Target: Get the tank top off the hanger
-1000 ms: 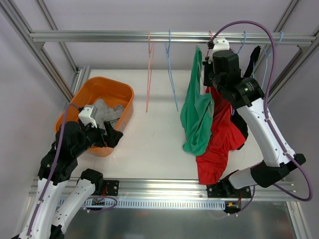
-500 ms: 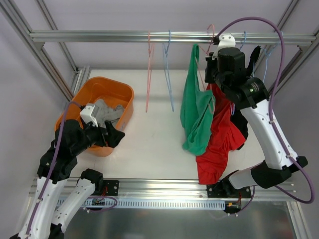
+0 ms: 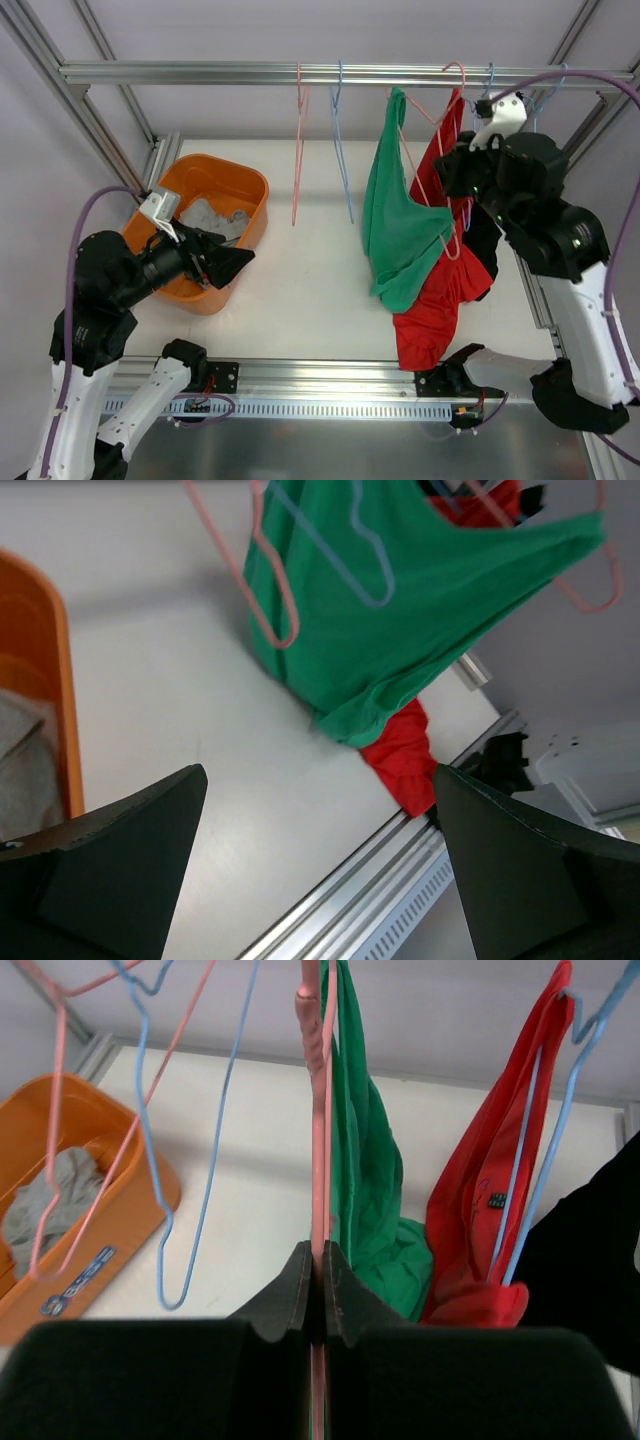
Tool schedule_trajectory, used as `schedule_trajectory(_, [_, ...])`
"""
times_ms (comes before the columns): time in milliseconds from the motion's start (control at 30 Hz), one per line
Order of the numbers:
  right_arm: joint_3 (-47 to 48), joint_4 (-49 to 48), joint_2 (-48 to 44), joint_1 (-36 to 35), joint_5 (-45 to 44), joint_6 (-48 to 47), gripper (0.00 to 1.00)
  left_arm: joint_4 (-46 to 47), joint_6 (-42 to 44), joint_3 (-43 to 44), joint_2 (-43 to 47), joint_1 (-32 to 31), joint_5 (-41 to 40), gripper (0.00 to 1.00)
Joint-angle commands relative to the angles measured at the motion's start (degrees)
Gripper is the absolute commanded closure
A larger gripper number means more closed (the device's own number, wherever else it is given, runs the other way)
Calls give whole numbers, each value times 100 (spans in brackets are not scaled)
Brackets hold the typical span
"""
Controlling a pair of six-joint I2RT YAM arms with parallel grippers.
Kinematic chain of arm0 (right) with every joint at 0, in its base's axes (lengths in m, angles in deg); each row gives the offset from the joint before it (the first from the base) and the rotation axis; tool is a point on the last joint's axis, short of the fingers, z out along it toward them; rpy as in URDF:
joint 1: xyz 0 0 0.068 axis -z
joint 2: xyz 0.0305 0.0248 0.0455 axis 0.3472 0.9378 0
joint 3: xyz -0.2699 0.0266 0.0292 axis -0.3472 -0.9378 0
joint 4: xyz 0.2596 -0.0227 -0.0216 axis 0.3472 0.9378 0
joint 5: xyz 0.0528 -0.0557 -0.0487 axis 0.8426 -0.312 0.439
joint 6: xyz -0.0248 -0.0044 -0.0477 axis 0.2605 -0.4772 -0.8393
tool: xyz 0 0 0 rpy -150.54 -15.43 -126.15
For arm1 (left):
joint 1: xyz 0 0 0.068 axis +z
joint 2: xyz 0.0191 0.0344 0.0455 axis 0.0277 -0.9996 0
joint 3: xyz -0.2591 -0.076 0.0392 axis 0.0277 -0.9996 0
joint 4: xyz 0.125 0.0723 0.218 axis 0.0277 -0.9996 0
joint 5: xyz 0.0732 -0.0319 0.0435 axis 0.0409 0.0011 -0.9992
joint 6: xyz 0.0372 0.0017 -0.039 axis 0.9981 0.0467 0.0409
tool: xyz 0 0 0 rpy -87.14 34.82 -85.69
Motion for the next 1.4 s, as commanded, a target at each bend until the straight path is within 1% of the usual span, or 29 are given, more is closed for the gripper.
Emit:
schedule_trajectory(0, [-115, 362, -772, 17, 840, 101, 100, 999, -394, 499, -348, 23, 616, 1])
schedule_trajectory(100, [-492, 732, -1396, 17, 1300, 75, 100, 1527, -570, 719, -779, -82, 819, 1])
schedule_trajectory(133, [-598, 793, -1572, 17, 1414, 75, 100, 1641, -579, 754, -877, -205, 636, 1])
schedule_trajectory(167, [-747, 933, -1730, 26, 1441, 84, 100, 1755, -544, 859, -973, -641, 443, 1])
schedule_trajectory(200, [-783, 1013, -2045, 17, 1728, 118, 100, 1852, -396, 938, -1192, -967, 162, 1])
schedule_trajectory(233, [-792, 1127, -2179, 26, 1783, 128, 100, 1871, -290, 1035, -1333, -1345, -162, 1])
schedule_trajectory(267, [-775, 1363, -2302, 26, 1888, 128, 100, 1897, -37, 1270, -1465, -2140, -809, 1])
schedule_trajectory(333, [-687, 1758, -2601, 17, 2143, 101, 100, 1915, 263, 1683, -1983, -2901, -1472, 1])
schedule_trajectory(367, [-556, 1900, -2663, 26, 2579, 49, 100, 1932, 578, 1816, -2377, -3565, -2163, 1])
schedule_trajectory(433, [-424, 2268, -2812, 17, 2846, 13, 100, 1967, 887, 2263, -2774, -4071, -2782, 1])
schedule_trajectory(500, [-239, 2489, -2883, 26, 2795, -30, 100, 2020, 1256, 2537, -3326, -4510, -3309, 1])
schedule_trajectory(567, [-151, 2743, -2944, 17, 2576, -101, 100, 2143, 1590, 2863, -3810, -4705, -3688, 1])
schedule_trajectory(633, [-28, 2841, -2971, 17, 2531, -136, 100, 2266, 1811, 3065, -4067, -4925, -3813, 1])
schedule_trajectory(700, [51, 2912, -2989, 17, 2479, -154, 100, 2415, 2022, 3179, -4419, -5013, -3927, 5])
schedule_trajectory(733, [156, 2912, -2997, 17, 2426, -162, 100, 2442, 2023, 3250, -4507, -5074, -4110, 9])
schedule_trajectory(767, [201, 2903, -3024, 17, 2312, -162, 100, 2477, 2162, 3259, -4629, -5092, -4164, 21])
schedule_trajectory(800, [271, 2903, -3024, 26, 2259, -162, 100, 2495, 2154, 3259, -4674, -5093, -4226, 25])
schedule_trajectory(867, [429, 2912, -3041, 26, 2136, -145, 100, 2547, 2146, 3233, -4753, -5093, -4209, 32])
schedule_trajectory(933, [526, 2938, -3033, 17, 2066, -145, 100, 2582, 2128, 3198, -4789, -5093, -4156, 36])
schedule_trajectory(1000, [570, 2938, -3033, 17, 2065, -136, 100, 2609, 2111, 3206, -4841, -5093, -4077, 44])
schedule_trajectory(1100, [614, 2903, -3024, 26, 2293, -110, 100, 2688, 2093, 3241, -4938, -5093, -3972, 44])
schedule_trajectory(1133, [606, 2868, -3024, 26, 2346, -75, 100, 2705, 2093, 3259, -4964, -5093, -3936, 42])
schedule_trajectory(1200, [605, 2850, -3024, 17, 2469, -57, 100, 2741, 2102, 3277, -5035, -5093, -3875, 30])
schedule_trajectory(1233, [605, 2833, -3015, 17, 2469, -66, 100, 2767, 2093, 3303, -5061, -5093, -3857, 27])
schedule_trajectory(1367, [605, 2807, -3015, 17, 2434, -57, 100, 2837, 2102, 3285, -5114, -5093, -3620, 27])
